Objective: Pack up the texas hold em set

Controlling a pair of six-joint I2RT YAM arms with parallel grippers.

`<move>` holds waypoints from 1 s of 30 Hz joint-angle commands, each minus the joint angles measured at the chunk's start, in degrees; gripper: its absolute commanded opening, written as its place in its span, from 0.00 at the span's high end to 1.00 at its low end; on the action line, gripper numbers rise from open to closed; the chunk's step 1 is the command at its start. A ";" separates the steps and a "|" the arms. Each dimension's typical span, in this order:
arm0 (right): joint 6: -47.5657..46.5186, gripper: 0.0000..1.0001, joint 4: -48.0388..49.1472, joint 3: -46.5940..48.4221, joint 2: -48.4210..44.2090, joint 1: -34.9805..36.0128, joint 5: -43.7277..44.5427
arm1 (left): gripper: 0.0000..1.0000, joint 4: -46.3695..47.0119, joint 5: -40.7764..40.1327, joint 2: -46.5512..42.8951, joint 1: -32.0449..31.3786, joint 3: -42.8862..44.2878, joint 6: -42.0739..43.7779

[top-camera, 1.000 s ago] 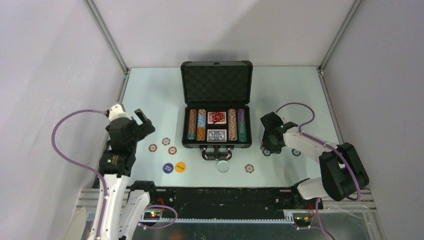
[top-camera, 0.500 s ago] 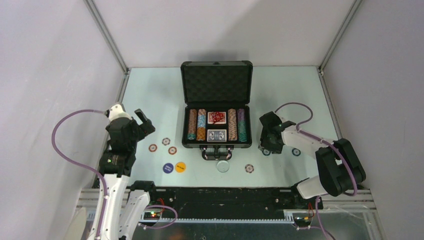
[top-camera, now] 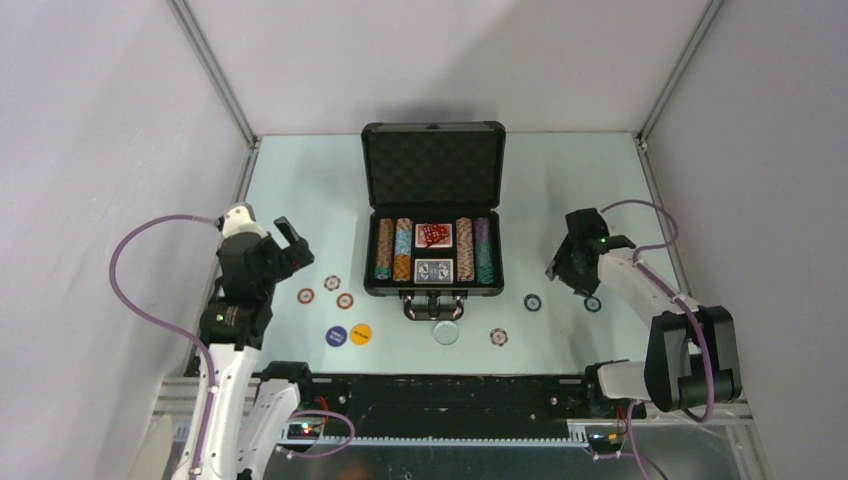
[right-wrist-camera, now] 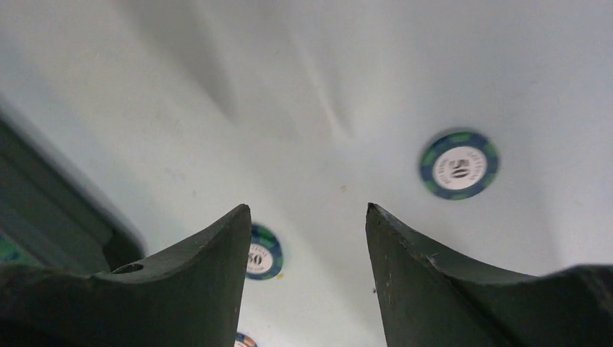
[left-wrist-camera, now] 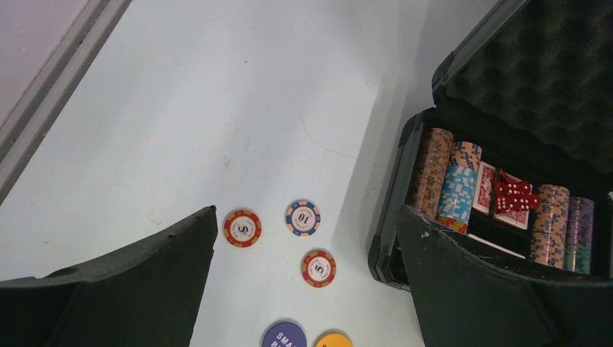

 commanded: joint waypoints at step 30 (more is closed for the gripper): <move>1.77 0.29 3.51 -3.36 6.02 -30.19 -9.17 | 0.02 2.28 1.92 -1.02 0.42 0.02 1.89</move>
